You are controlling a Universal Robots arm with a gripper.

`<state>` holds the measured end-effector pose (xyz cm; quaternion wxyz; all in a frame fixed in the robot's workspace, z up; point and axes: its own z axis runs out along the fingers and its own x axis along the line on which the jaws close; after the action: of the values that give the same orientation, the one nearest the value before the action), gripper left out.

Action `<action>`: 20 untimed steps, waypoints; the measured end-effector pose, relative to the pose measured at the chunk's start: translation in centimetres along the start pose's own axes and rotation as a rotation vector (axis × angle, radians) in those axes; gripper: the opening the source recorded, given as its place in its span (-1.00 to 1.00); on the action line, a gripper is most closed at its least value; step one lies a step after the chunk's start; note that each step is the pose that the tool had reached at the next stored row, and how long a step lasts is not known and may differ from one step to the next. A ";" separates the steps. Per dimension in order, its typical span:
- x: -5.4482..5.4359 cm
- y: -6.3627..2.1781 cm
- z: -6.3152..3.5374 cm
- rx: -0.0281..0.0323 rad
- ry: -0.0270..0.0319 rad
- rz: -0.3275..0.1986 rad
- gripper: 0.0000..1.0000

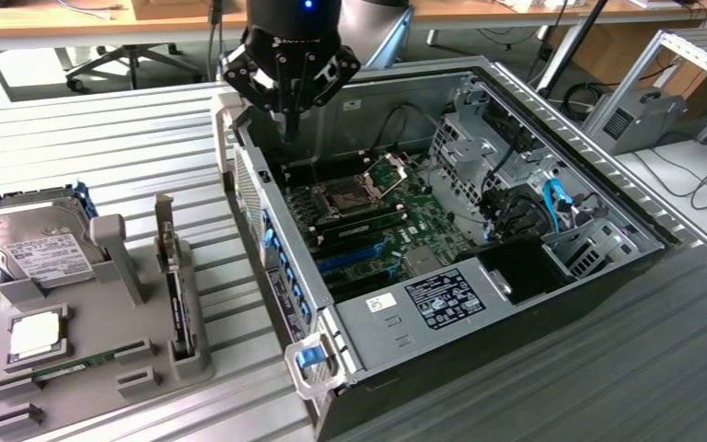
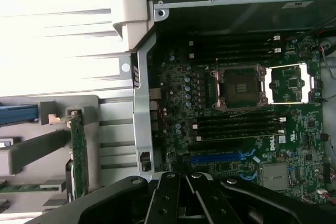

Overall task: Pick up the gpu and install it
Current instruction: 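Reach for the gpu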

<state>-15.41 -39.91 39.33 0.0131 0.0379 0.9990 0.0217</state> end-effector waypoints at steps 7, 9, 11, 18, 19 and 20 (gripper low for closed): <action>0.2 -0.01 0.00 0.0000 0.0000 0.000 -0.79; 0.2 -0.02 -0.01 0.0000 0.0000 0.000 -0.79; 0.3 -0.02 -0.01 0.0000 0.0000 0.000 -0.79; 0.4 -0.03 -0.01 0.0000 0.0000 0.000 -0.79; 0.5 -0.03 -0.01 0.0000 0.0000 0.000 -0.79; 0.5 -0.04 -0.01 0.0000 0.0000 0.000 -0.79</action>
<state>-15.89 -39.91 39.33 0.0131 0.0379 0.9990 0.0217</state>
